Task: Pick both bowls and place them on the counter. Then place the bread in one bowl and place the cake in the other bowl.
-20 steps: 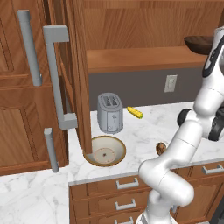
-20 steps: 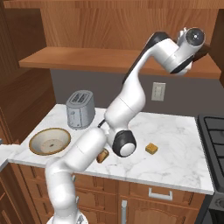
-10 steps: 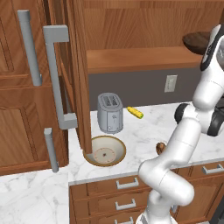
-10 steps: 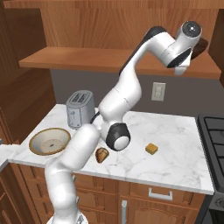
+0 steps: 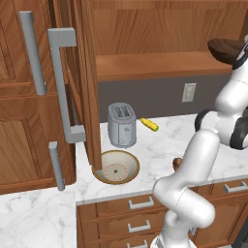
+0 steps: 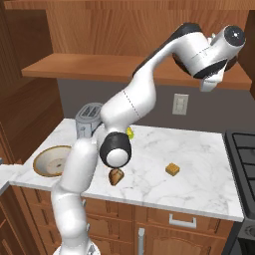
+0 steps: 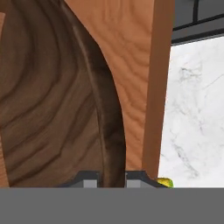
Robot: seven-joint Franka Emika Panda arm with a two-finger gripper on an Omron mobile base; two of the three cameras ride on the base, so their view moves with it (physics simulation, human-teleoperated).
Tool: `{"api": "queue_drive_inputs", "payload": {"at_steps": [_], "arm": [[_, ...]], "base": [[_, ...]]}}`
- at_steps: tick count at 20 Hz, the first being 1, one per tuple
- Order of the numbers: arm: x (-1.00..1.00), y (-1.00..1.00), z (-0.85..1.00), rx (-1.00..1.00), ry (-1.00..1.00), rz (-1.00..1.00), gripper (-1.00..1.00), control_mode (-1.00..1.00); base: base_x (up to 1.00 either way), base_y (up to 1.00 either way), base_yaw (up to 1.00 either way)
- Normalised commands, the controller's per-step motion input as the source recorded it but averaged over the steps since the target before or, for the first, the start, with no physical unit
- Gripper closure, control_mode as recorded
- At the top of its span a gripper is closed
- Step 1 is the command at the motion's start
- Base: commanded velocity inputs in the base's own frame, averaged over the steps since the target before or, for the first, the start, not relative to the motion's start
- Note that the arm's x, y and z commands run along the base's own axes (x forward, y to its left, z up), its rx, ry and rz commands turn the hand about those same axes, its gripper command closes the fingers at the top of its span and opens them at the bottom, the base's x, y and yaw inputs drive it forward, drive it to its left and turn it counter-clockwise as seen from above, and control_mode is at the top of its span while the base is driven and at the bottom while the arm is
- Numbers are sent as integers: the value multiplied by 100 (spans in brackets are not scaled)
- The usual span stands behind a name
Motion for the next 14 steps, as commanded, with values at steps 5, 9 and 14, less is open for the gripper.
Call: {"api": "queue_drive_inputs", "payload": {"at_steps": [5, 9, 14], "arm": [[-72, 21, 8, 9, 0, 1, 100, -100], [-64, 46, 0, 6, 0, 0, 100, -100], [-66, 46, 0, 6, 0, 0, 100, -100]], "base": [[0, 0, 0], [0, 0, 0], [0, 0, 0]]}}
